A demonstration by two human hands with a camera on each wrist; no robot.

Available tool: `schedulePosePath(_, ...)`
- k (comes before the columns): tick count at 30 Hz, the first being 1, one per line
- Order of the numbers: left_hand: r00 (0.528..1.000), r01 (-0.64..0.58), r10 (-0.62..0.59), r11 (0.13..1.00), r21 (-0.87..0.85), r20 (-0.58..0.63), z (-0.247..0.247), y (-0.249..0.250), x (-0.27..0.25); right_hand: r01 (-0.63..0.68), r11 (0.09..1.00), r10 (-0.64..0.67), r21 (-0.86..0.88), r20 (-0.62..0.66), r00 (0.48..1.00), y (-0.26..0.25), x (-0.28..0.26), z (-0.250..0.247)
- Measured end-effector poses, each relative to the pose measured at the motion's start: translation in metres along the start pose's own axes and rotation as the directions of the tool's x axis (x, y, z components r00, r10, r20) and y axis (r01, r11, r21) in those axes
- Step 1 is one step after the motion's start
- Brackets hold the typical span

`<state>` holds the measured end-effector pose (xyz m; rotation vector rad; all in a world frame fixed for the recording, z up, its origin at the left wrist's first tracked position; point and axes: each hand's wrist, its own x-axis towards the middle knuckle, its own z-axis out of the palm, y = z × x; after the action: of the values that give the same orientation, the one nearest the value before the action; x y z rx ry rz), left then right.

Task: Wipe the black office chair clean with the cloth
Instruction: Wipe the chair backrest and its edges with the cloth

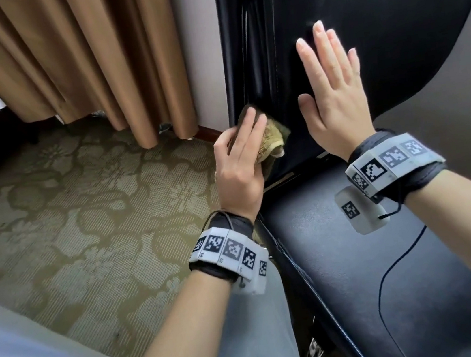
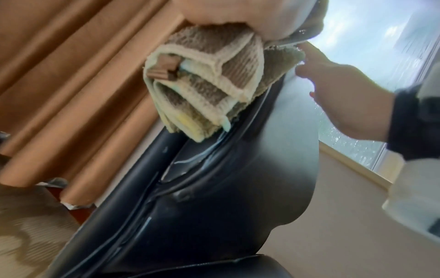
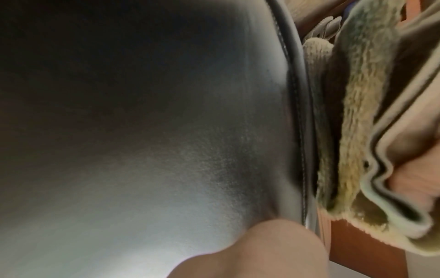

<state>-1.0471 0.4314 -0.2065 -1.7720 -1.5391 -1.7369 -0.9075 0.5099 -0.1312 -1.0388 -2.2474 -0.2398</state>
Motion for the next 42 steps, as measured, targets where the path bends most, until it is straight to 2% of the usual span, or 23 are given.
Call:
schedulePosePath(2, 1.000, 0.022, -0.022, 1.000, -0.005, -0.002, 0.007, 0.005, 0.001, -0.002, 1.000, 0.002, 0.004, 0.003, 1.000, 0.002, -0.004, 0.002)
schedulePosePath(6, 0.996, 0.042, -0.042, 0.999, -0.005, 0.075, 0.024, -0.001, -0.018, -0.023, 0.999, 0.023, 0.027, 0.018, 1.000, 0.006, -0.010, 0.006)
schedulePosePath(8, 0.985, 0.123, -0.121, 0.992, -0.013, 0.121, 0.028, -0.003, -0.024, -0.025, 0.999, 0.024, 0.044, 0.014, 1.000, 0.006, -0.011, 0.008)
schedulePosePath(10, 0.951, 0.235, -0.226, 0.972, -0.018, 0.211, 0.026, 0.003, -0.030, -0.021, 0.998, 0.020, 0.061, 0.024, 1.000, 0.007, -0.014, 0.009)
schedulePosePath(13, 0.937, 0.247, -0.232, 0.969, -0.026, 0.262, 0.027, 0.008, -0.030, -0.005, 0.998, 0.005, 0.069, -0.003, 1.000, 0.014, -0.012, 0.012)
schedulePosePath(17, 0.948, 0.242, -0.252, 0.968, 0.074, 0.197, 0.042, 0.005, -0.030, 0.029, 0.997, -0.027, 0.067, -0.026, 0.999, 0.021, -0.012, 0.017)
schedulePosePath(20, 0.950, 0.261, -0.266, 0.964, 0.055, 0.162, 0.051, 0.006, -0.027, 0.031, 0.997, -0.031, 0.077, -0.007, 1.000, 0.024, -0.011, 0.016)
schedulePosePath(23, 0.957, 0.255, -0.259, 0.966, 0.047, 0.131, 0.055, 0.005, -0.026, 0.034, 0.995, -0.034, 0.090, 0.004, 0.999, 0.026, -0.011, 0.014)
schedulePosePath(27, 0.974, 0.190, -0.198, 0.979, 0.079, 0.110, 0.055, -0.010, -0.039, 0.039, 0.996, -0.040, 0.078, 0.011, 0.999, 0.030, -0.016, 0.016)
schedulePosePath(33, 0.944, 0.148, -0.171, 0.984, 0.101, 0.281, 0.043, -0.040, -0.079, -0.007, 0.995, 0.007, 0.100, 0.003, 1.000, 0.027, -0.022, 0.023)
schedulePosePath(35, 0.938, 0.132, -0.163, 0.984, 0.120, 0.305, 0.038, -0.047, -0.083, -0.005, 0.995, 0.006, 0.100, -0.012, 1.000, 0.026, -0.022, 0.025)
schedulePosePath(42, 0.989, 0.024, -0.023, 1.000, -0.005, 0.146, 0.043, -0.031, -0.041, 0.001, 0.995, 0.002, 0.102, -0.029, 1.000, 0.030, -0.023, 0.027)
